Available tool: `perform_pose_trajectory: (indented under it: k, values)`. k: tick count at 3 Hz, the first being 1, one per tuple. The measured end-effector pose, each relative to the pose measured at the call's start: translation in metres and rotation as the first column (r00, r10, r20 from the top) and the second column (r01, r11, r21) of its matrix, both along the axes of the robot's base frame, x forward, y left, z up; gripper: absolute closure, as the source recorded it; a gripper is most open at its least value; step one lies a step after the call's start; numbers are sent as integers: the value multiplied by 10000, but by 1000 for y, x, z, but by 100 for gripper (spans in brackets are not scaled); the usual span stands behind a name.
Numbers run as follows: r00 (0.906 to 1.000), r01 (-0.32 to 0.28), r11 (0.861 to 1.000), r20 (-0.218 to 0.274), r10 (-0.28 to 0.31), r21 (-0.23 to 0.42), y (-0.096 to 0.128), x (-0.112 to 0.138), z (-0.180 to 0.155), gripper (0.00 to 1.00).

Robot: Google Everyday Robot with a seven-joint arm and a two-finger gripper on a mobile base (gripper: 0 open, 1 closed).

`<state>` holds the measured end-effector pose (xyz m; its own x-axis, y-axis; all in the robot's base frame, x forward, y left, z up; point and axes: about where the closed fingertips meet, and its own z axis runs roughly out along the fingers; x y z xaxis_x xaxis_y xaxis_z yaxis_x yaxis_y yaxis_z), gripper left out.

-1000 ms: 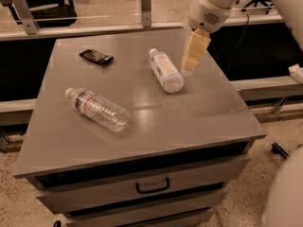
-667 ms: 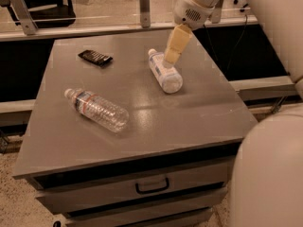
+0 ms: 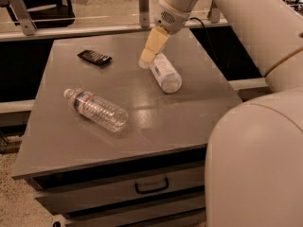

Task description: Place blue plastic bottle upright

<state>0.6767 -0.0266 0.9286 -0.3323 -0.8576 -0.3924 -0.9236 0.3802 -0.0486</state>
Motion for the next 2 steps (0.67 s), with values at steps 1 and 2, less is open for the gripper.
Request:
perform_pose_trajectory:
  k: [1, 2]
  values:
    - [9997, 224, 9996, 64, -223, -191, 3, 3, -22, 0]
    - [9978, 627, 9972, 262, -617, -402, -2, 14, -48, 0]
